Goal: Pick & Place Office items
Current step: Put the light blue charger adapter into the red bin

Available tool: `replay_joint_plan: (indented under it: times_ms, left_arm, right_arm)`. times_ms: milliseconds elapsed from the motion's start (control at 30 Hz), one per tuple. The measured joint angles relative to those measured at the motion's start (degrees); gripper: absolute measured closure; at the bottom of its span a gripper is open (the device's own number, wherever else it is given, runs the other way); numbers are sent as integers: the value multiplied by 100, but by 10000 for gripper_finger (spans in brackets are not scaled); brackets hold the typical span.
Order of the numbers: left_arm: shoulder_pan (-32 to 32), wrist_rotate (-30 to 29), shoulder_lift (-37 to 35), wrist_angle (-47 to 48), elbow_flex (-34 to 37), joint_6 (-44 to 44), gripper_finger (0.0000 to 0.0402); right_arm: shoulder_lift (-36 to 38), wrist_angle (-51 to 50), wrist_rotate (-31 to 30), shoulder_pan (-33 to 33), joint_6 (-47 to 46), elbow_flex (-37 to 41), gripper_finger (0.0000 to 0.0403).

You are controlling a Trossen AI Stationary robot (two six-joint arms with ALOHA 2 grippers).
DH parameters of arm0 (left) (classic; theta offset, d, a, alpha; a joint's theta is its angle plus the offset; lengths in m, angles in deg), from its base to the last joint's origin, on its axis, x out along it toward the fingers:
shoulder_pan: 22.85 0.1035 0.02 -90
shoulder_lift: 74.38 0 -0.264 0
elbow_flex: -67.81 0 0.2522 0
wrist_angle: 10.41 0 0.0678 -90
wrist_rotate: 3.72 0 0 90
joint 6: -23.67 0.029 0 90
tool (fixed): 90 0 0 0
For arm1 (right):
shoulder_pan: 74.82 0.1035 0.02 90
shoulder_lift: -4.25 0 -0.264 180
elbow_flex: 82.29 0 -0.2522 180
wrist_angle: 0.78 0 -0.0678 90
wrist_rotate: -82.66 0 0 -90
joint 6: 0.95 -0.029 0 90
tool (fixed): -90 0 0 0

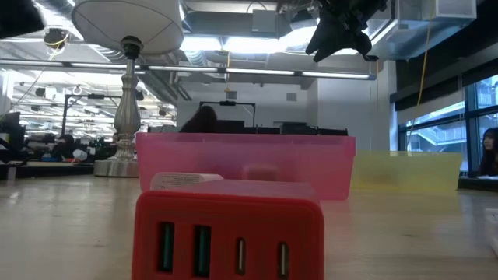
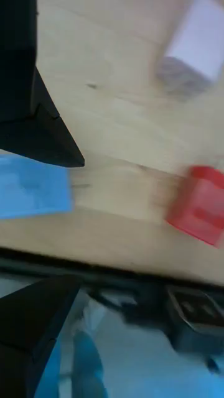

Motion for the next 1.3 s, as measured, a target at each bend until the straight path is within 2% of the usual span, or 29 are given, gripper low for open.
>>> replay_joint_plan:
  times_ms: [167, 500, 1033, 1133, 1267, 1300]
  left_arm:
    - [-188, -5, 299, 379, -124, -356, 111]
    - [-317, -420, 461, 733, -124, -483, 111]
    - [-334, 13, 811, 787, -124, -937, 114]
    - [-306, 32, 798, 825, -124, -940, 136]
    - [-291, 73, 778, 821, -124, -840, 197]
    - [-270, 137, 776, 827, -141, -830, 198]
  right_arm:
    - [0, 1, 1, -2, 2, 0, 236]
    - [-1, 1, 0, 0, 1, 1, 236]
    - [1, 0, -5, 0, 1, 1, 236]
    - [-1, 0, -6, 0, 2, 0, 236]
    - [0, 0, -12, 1, 0, 0, 236]
    - [0, 0, -12, -2, 2, 0, 236]
